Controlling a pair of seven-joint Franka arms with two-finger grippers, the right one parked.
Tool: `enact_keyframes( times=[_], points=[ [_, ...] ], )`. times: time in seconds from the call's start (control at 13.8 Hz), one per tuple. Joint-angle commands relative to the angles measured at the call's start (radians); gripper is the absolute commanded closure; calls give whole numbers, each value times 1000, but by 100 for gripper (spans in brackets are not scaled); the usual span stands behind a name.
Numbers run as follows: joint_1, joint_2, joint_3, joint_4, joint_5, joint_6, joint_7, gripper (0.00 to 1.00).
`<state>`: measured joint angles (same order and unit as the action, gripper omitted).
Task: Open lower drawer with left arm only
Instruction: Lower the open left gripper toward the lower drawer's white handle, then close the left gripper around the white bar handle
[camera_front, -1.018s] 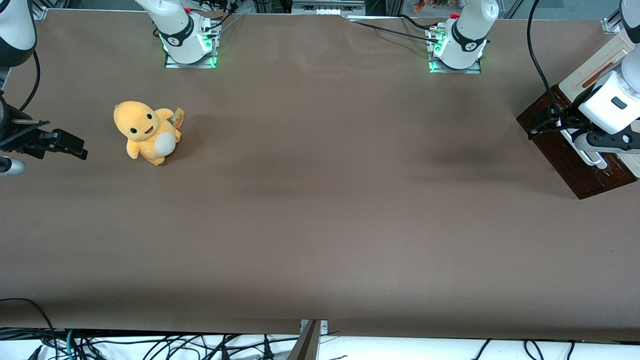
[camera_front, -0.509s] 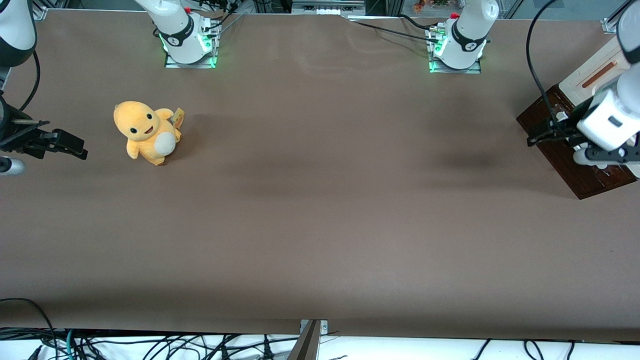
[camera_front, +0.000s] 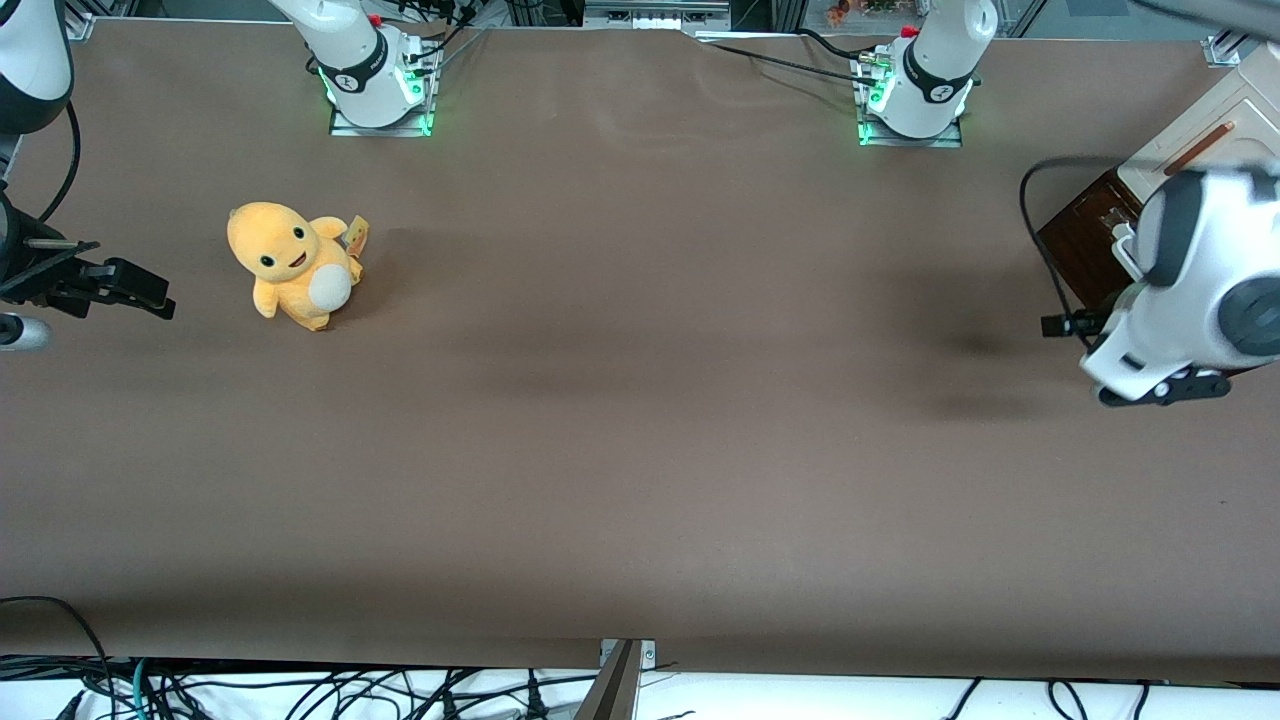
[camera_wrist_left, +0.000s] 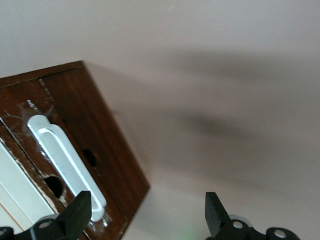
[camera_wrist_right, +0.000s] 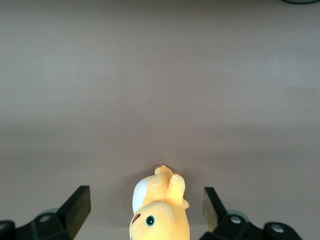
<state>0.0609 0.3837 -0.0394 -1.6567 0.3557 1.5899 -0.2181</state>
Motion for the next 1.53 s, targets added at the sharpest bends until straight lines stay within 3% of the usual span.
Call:
enact_keyframes(
  times=[0.0, 0.22, 0.65, 0.8, 0.95, 1.09, 1.24, 1.45],
  points=[
    [26, 84, 6, 20, 136, -31, -58, 0],
    [43, 179, 6, 20, 340, -108, -128, 0],
    [10, 317, 4, 21, 523, -238, -314, 0],
    [-4, 375, 3, 23, 635, -304, -349, 0],
    [-1, 395, 4, 21, 661, -318, -353, 1],
    [-1, 408, 4, 23, 680, -321, -353, 11],
    [-3, 418, 6, 23, 684, -321, -363, 27],
    [5, 431, 7, 25, 700, -323, -374, 59]
  ],
)
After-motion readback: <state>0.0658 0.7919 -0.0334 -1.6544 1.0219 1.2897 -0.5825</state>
